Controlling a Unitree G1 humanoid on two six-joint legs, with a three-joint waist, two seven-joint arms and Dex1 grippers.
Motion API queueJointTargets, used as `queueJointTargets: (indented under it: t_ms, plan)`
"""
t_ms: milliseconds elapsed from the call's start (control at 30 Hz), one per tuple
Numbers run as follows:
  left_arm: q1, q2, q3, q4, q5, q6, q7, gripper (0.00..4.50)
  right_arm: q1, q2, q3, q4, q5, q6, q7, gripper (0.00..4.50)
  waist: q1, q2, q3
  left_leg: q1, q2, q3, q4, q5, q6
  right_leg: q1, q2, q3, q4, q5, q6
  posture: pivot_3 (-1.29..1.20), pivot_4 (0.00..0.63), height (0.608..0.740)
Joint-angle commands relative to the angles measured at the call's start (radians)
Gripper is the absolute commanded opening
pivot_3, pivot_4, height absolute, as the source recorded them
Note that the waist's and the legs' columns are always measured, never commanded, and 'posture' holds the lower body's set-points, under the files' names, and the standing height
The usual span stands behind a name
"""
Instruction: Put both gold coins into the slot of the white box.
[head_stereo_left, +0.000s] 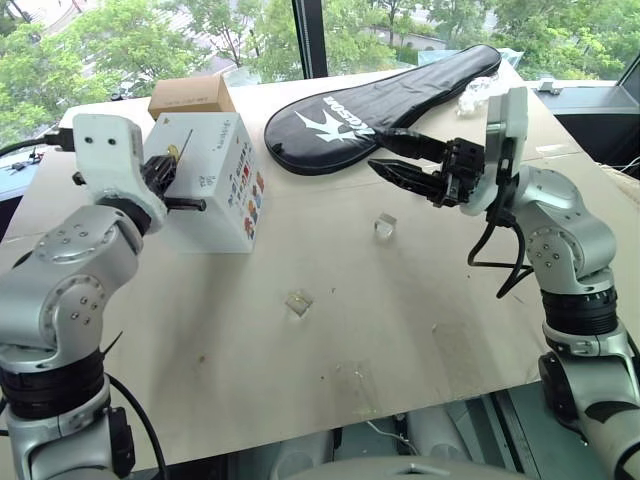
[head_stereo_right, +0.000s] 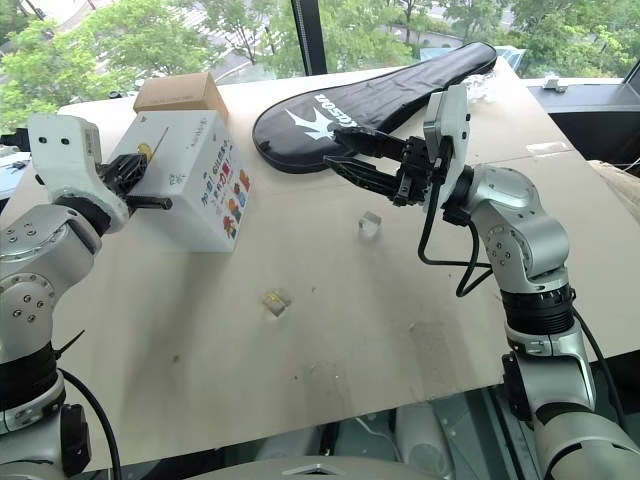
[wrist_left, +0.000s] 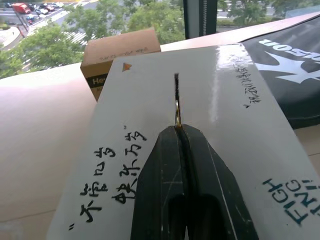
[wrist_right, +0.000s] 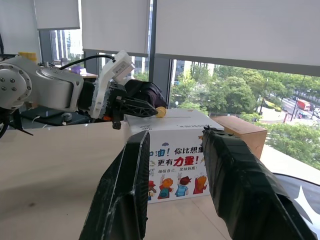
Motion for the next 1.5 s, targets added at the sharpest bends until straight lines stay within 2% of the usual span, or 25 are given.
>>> queueJointTargets:
  t_ms: [33, 267, 367, 567, 633, 733, 800, 867, 967, 1100, 1233, 1367, 1500]
  plan:
    - [-0.014, 0.001, 0.034, -0.028, 0.027, 0.018, -0.007, 0.0, -0.011, 0.004, -0.022, -0.016, 0.016, -0.006, -0.008, 1.78, -0.001, 0.0, 0.0, 0.0, 0.0, 0.0, 0.0, 0.0, 0.0, 0.0, 0.0, 0.0, 0.0, 0.0, 0.0, 0.0, 0.15, 0.74]
    - [-0.028, -0.027, 0.026, -0.025, 0.028, 0.038, -0.043, 0.0, -0.006, 0.006, -0.025, -0.023, 0.017, -0.006, -0.019, 1.78, 0.0, 0.0, 0.0, 0.0, 0.0, 0.0, 0.001, 0.0, 0.0, 0.0, 0.0, 0.0, 0.001, 0.0, 0.0, 0.0, 0.15, 0.74]
    - [-0.043, -0.058, 0.048, -0.02, 0.013, 0.047, -0.045, 0.82, -0.004, 0.006, -0.023, -0.025, 0.017, -0.008, -0.023, 1.81, 0.001, 0.0, 0.0, 0.0, 0.0, 0.0, 0.001, 0.0, 0.0, 0.0, 0.0, 0.0, 0.001, 0.0, 0.0, 0.0, 0.15, 0.74]
    - [-0.043, -0.053, 0.063, -0.03, 0.074, -0.046, -0.098, 3.69, 0.003, 0.003, -0.019, -0.03, 0.012, -0.003, -0.032, 1.81, -0.001, 0.0, 0.0, 0.0, 0.0, 0.0, 0.002, 0.0, 0.0, 0.0, 0.0, -0.001, 0.002, 0.0, 0.0, 0.0, 0.15, 0.74]
    - [-0.04, -0.086, 0.131, -0.062, 0.014, -0.132, -0.178, 3.69, 0.025, -0.013, 0.004, -0.044, -0.004, 0.015, -0.031, 1.81, 0.0, 0.0, 0.0, 0.0, 0.0, 0.0, 0.002, 0.0, 0.0, 0.0, 0.0, -0.001, 0.002, 0.0, 0.0, 0.0, 0.15, 0.74]
    - [-0.005, -0.109, 0.223, -0.102, -0.119, -0.16, -0.289, 3.69, 0.065, -0.034, 0.048, -0.073, -0.028, 0.044, -0.027, 1.81, -0.001, -0.001, -0.001, -0.001, 0.0, 0.0, 0.003, 0.0, 0.0, 0.0, -0.001, -0.001, 0.001, 0.0, 0.0, 0.0, 0.15, 0.74]
    - [0.189, -0.004, 0.321, -0.148, -0.206, -0.09, -0.507, 3.69, 0.127, -0.021, 0.129, -0.105, -0.078, 0.043, -0.042, 1.81, -0.011, -0.002, -0.001, -0.001, 0.0, 0.001, 0.004, 0.0, 0.0, 0.0, -0.001, -0.001, 0.001, 0.0, 0.0, 0.0, 0.15, 0.74]
    - [0.43, 0.106, 0.387, -0.178, -0.153, -0.11, -0.721, 3.69, 0.175, 0.001, 0.217, -0.108, -0.144, 0.029, -0.061, 1.81, -0.035, -0.002, -0.003, 0.002, 0.001, 0.003, 0.0, 0.0, 0.0, -0.002, 0.001, 0.002, 0.001, 0.0, 0.0, 0.0, 0.15, 0.74]
    - [0.643, 0.147, 0.47, -0.132, -0.089, -0.166, -0.842, 3.69, 0.207, 0.039, 0.332, -0.034, -0.27, -0.061, -0.066, 1.81, -0.032, 0.0, -0.002, 0.004, 0.0, 0.003, -0.003, 0.0, 0.0, -0.007, 0.0, 0.001, 0.003, 0.0, -0.001, 0.0, 0.15, 0.74]
    - [0.852, 0.104, 0.53, -0.127, -0.033, -0.26, -0.989, 3.69, 0.209, 0.108, 0.424, 0.046, -0.346, -0.097, -0.064, 1.81, -0.016, -0.001, -0.002, 0.003, 0.0, 0.002, 0.0, 0.0, 0.0, -0.007, 0.001, 0.001, 0.004, 0.005, -0.004, 0.0, 0.15, 0.74]
    - [1.04, 0.028, 0.521, -0.164, 0.025, -0.348, -1.077, 3.69, 0.18, 0.182, 0.467, 0.128, -0.388, -0.079, -0.077, 1.81, -0.002, -0.002, -0.003, 0.004, 0.0, 0.002, 0.0, 0.0, 0.0, -0.005, 0.001, 0.002, 0.003, 0.005, -0.004, 0.0, 0.15, 0.74]
    - [1.064, -0.064, 0.494, -0.198, 0.02, -0.413, -1.057, 3.69, 0.156, 0.214, 0.504, 0.179, -0.426, -0.072, -0.056, 1.81, 0.013, -0.003, -0.003, 0.003, 0.0, -0.001, 0.0, 0.0, 0.0, -0.005, 0.001, 0.0, 0.002, 0.006, -0.004, 0.0, 0.15, 0.74]
    - [1.081, -0.118, 0.468, -0.222, 0.035, -0.454, -1.04, 3.69, 0.154, 0.241, 0.523, 0.203, -0.456, -0.087, -0.053, 1.81, 0.006, -0.006, -0.005, 0.003, 0.001, -0.001, 0.0, 0.0, -0.001, -0.004, 0.001, 0.0, 0.001, 0.006, -0.004, 0.0, 0.15, 0.74]
